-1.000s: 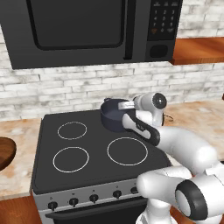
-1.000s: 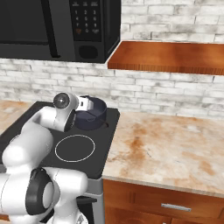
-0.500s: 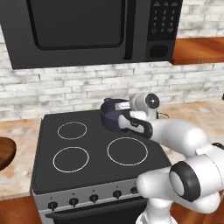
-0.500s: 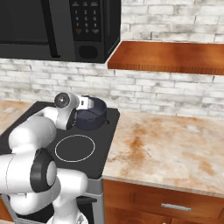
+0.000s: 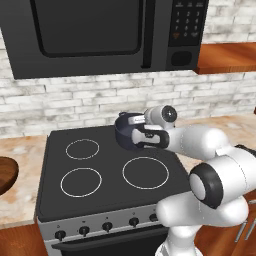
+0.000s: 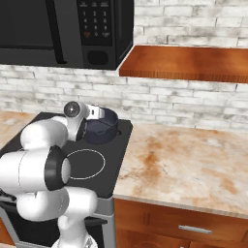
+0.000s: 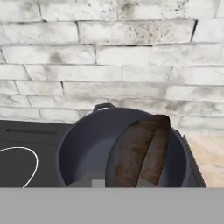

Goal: Open the cabinet and move the ladle to the pot. Then close the cabinet.

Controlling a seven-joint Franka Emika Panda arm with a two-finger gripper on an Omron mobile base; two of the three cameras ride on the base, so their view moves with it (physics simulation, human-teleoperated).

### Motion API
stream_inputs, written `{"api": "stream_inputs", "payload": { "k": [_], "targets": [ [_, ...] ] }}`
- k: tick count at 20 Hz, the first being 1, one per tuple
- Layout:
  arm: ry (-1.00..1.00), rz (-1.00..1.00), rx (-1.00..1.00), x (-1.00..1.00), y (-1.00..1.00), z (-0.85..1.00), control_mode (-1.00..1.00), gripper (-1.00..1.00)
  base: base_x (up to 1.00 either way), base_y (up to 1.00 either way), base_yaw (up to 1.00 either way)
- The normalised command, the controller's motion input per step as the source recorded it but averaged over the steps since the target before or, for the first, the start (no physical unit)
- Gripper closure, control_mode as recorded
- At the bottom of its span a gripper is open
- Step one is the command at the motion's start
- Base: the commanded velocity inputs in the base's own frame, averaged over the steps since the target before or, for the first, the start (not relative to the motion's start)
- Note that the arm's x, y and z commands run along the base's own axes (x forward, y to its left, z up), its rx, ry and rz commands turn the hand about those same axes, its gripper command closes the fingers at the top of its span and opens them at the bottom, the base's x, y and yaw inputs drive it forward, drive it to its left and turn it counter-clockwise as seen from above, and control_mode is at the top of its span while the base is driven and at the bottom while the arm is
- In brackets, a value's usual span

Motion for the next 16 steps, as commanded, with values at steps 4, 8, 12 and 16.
{"api": "stream_inputs", "payload": {
  "k": [4, 8, 12, 16],
  "targets": [
    [0.00, 0.02, 0.00, 0.03, 0.04, -0.22, -1.00, -1.00, 0.00, 0.00, 0.00],
    [0.00, 0.01, 0.00, 0.09, 0.11, -0.19, -1.00, -1.00, 0.00, 0.00, 0.00],
    [0.00, 0.01, 0.00, 0.16, 0.04, -0.08, -1.00, -1.00, 0.00, 0.00, 0.00],
    [0.00, 0.00, 0.00, 0.18, 0.00, 0.00, -1.00, -1.00, 0.00, 0.00, 0.00]
  ]
}}
